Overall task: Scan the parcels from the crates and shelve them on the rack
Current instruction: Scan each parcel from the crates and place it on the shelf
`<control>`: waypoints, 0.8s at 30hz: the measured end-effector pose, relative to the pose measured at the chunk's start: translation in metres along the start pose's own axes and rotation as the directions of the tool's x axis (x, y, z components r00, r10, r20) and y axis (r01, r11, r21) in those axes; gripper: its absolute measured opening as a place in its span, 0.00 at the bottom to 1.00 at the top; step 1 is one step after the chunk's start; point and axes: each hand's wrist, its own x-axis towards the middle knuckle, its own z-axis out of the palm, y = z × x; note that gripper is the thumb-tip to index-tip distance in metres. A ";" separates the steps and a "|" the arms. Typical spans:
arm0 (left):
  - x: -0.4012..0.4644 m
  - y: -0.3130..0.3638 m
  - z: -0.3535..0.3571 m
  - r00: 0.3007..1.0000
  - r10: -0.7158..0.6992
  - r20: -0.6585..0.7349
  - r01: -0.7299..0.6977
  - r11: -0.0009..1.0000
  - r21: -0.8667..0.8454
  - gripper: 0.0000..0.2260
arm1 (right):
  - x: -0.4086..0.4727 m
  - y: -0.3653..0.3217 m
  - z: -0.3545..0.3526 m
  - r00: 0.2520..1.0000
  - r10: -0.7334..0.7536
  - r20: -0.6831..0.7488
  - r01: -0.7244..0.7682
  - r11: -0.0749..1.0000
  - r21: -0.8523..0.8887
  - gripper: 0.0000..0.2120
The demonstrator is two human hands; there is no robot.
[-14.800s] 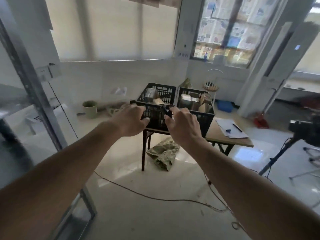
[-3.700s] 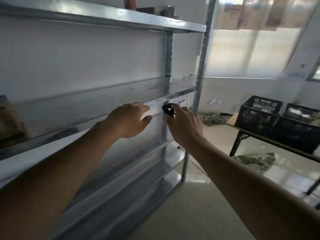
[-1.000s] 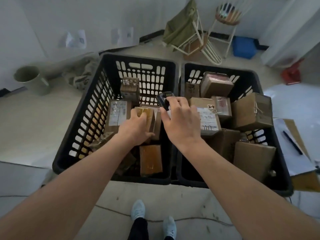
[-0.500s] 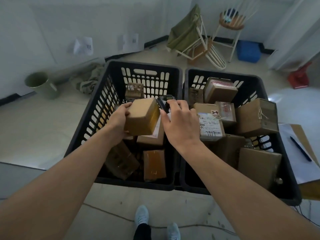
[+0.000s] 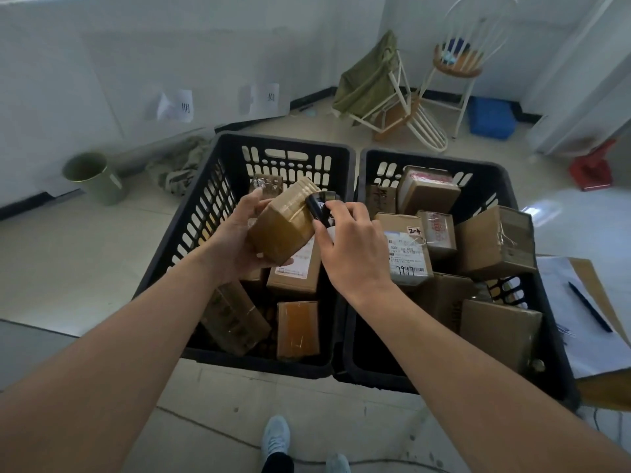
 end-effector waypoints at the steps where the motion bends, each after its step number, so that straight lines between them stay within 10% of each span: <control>1: -0.003 0.000 0.003 1.000 -0.002 0.031 0.001 1.000 0.031 0.35 | 0.000 0.000 -0.001 1.000 -0.005 -0.007 0.006 1.000 0.010 0.23; 4: -0.010 0.001 0.009 0.999 0.017 0.028 -0.020 0.994 0.106 0.50 | -0.001 0.002 -0.004 1.000 -0.023 -0.013 0.023 1.000 0.010 0.23; 24: -0.025 0.012 -0.005 0.959 0.140 -0.245 -0.164 0.984 -0.077 0.15 | -0.011 0.004 -0.026 0.995 -0.091 0.042 0.082 0.980 0.182 0.23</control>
